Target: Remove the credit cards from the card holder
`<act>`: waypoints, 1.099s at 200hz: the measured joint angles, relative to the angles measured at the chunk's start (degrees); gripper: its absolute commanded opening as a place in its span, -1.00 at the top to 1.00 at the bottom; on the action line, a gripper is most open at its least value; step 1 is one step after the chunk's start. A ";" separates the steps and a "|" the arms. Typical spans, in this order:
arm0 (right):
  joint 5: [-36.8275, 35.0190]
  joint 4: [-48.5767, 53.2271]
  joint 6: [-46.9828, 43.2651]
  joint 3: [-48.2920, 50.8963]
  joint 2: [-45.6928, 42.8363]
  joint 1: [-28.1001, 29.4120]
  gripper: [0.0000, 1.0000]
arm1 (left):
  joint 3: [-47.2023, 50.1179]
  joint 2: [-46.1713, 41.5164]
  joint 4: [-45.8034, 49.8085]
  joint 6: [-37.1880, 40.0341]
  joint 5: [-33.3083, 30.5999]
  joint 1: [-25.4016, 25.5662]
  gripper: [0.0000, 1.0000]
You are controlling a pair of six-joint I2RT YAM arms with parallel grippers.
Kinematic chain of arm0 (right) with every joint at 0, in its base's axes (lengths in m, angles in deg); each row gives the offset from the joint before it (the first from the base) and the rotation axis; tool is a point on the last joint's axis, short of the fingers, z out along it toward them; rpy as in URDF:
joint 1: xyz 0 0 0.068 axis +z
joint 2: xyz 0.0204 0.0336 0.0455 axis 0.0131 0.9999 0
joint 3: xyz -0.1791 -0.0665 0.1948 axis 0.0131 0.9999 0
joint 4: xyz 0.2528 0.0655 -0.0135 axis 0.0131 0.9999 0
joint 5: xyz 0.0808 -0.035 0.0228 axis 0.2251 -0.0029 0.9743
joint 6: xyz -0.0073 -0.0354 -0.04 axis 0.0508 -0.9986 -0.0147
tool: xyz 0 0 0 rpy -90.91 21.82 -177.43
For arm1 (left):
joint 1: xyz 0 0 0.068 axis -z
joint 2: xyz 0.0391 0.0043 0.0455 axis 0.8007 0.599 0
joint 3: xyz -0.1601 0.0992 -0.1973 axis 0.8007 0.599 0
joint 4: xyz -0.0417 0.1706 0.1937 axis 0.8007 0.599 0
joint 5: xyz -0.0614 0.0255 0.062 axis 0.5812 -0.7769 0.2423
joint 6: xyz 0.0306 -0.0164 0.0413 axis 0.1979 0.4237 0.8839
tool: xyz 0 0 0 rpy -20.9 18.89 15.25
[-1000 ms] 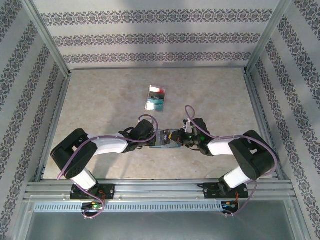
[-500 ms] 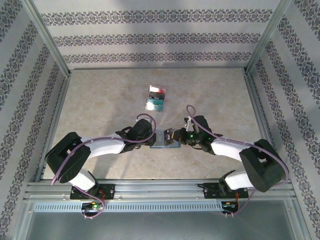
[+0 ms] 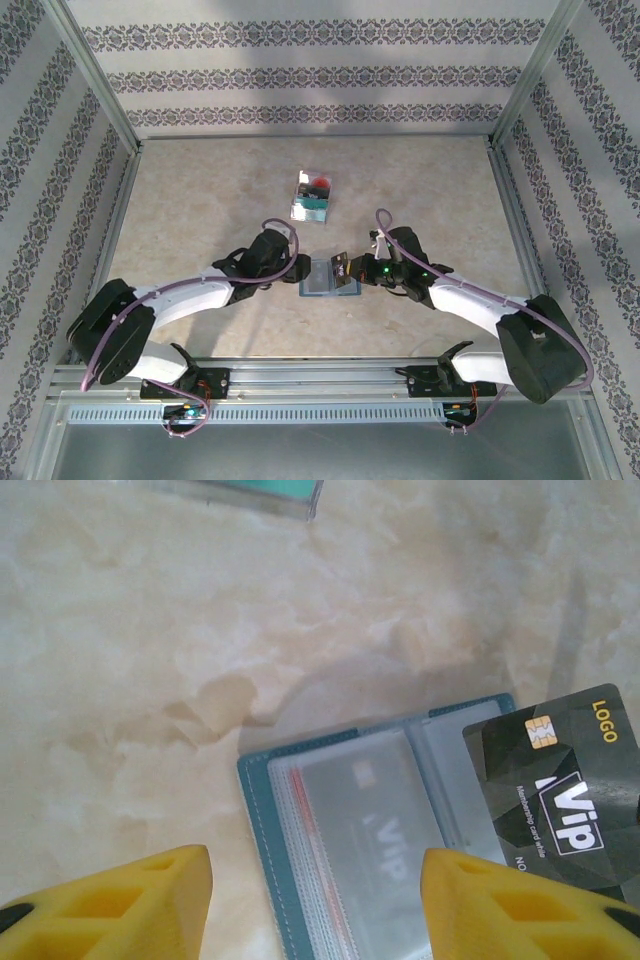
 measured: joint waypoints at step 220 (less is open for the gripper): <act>14.97 4.22 -16.65 -6.95 -3.67 3.37 1.00 | -9.05 3.98 3.13 31.41 46.64 -10.32 0.05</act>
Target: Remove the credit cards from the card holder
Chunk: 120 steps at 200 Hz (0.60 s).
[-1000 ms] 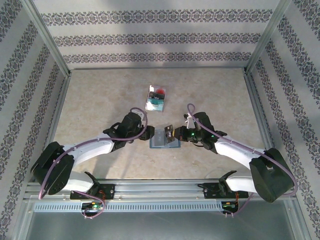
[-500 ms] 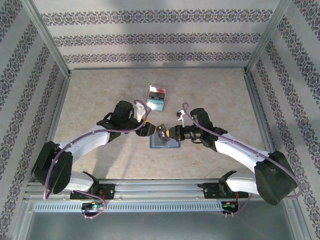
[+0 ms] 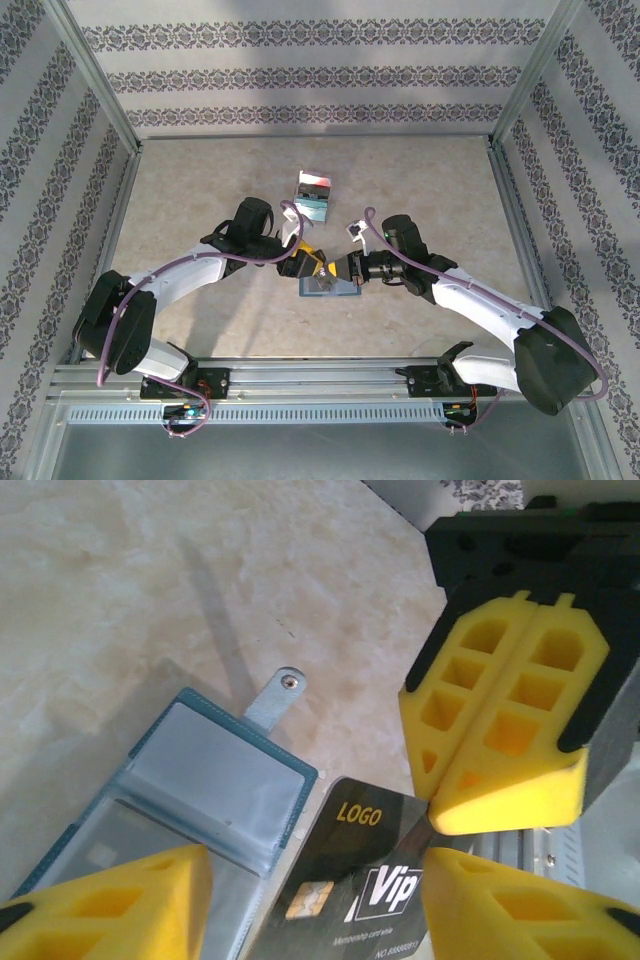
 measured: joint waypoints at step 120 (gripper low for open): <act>0.85 -0.17 -1.27 -0.96 0.39 -2.05 -0.15 | 0.83 -1.81 -0.74 -2.54 4.76 -0.15 1.00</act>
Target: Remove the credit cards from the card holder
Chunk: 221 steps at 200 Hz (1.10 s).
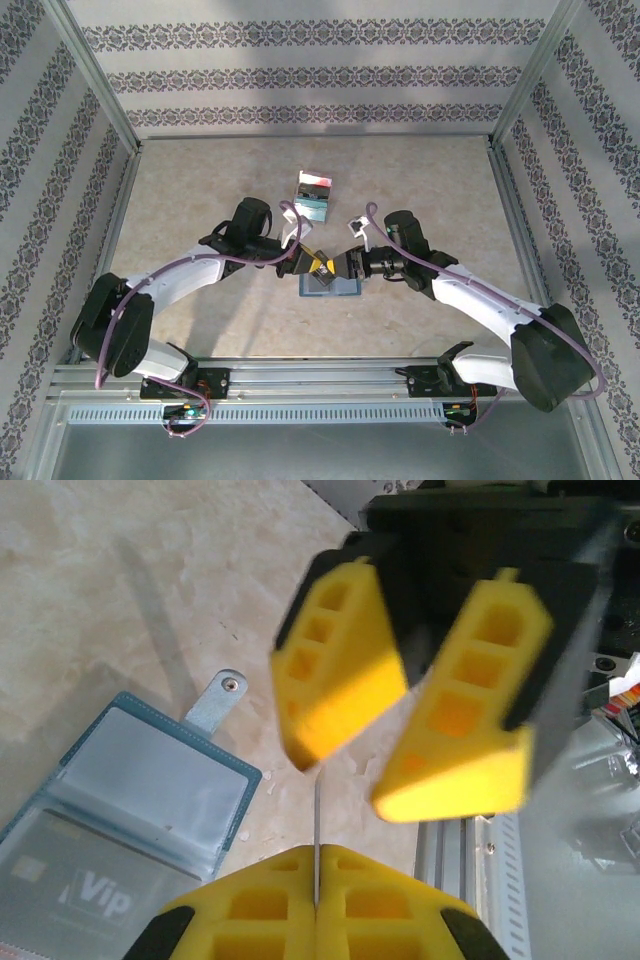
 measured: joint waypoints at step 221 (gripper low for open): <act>-7.72 -33.92 15.82 9.09 -4.33 5.42 0.64 | 16.90 -9.66 -49.77 -40.52 -10.19 -0.02 1.00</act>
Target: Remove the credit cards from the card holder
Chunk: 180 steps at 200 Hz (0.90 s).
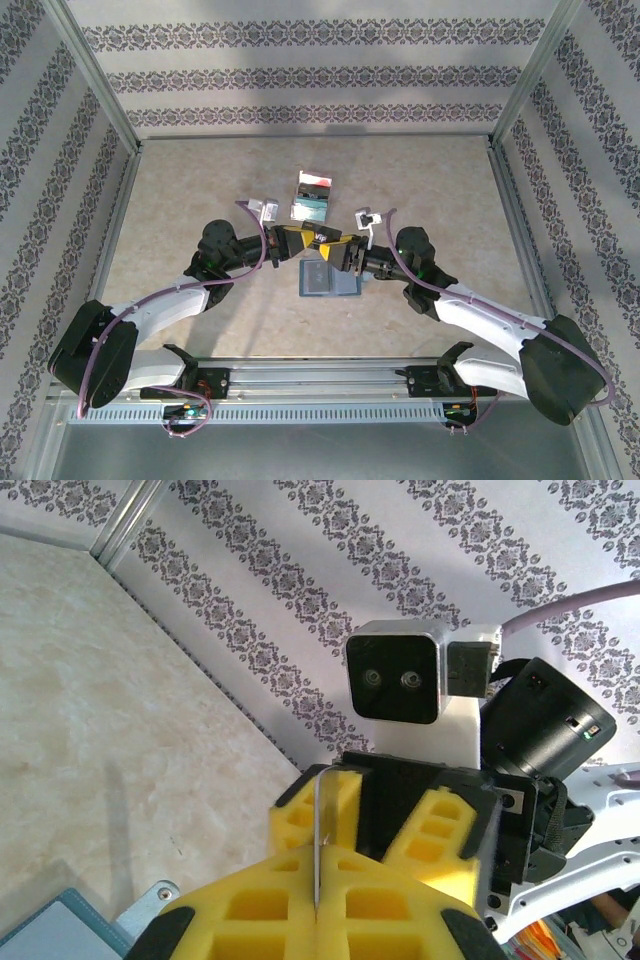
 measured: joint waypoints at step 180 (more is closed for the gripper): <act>6.40 25.92 -15.06 -5.92 -8.17 -0.79 1.00 | -44.78 6.12 81.11 52.78 2.16 -0.79 -0.21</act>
